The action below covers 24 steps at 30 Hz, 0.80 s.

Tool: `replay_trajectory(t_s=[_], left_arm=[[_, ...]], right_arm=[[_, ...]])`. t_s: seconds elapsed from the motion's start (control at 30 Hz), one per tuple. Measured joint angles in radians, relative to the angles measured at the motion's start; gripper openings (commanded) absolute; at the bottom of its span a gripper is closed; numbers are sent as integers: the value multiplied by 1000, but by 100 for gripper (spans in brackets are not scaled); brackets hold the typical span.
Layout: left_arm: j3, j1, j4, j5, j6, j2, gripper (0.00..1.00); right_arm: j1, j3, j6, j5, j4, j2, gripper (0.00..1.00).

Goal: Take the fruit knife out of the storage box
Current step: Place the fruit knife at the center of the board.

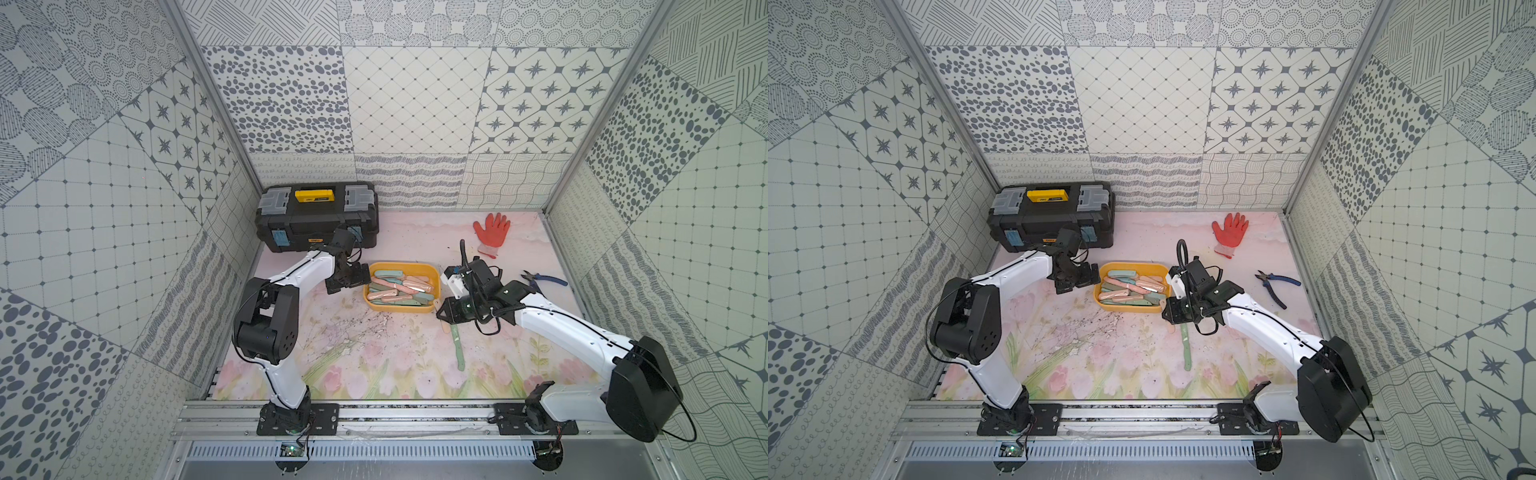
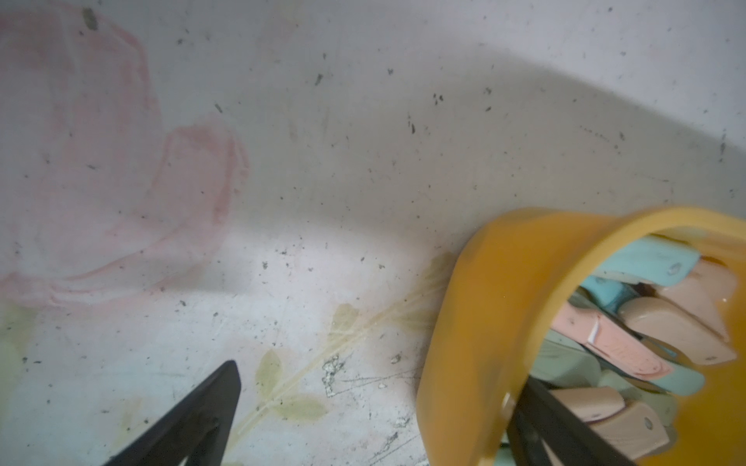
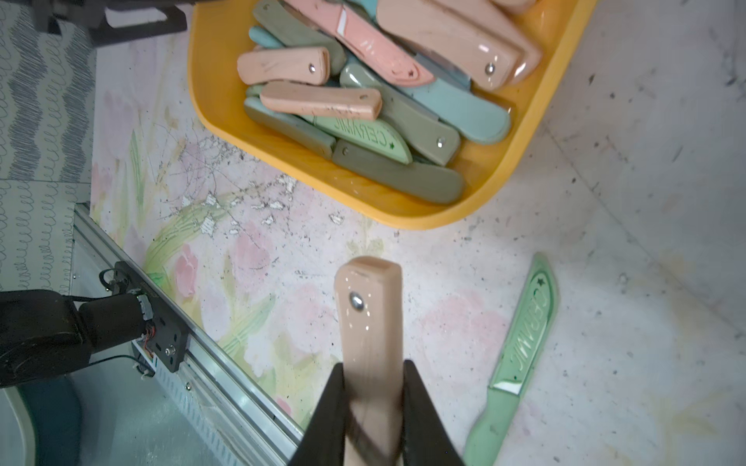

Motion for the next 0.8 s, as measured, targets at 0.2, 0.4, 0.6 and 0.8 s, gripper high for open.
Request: replay_trajectory(t_s=[0.2, 0.4, 0.6, 0.8], left_arm=[[0, 0, 0, 0, 0, 0, 98], [0, -1, 0, 0, 0, 0, 98], [0, -1, 0, 0, 0, 0, 98], [-6, -1, 0, 2, 0, 0, 98]], right_arm=[[26, -124, 71, -31, 39, -39, 14], [50, -225, 138, -56, 113, -44, 15], [68, -275, 165, -55, 188, 2, 15], [69, -275, 170, -34, 231, 58, 18]])
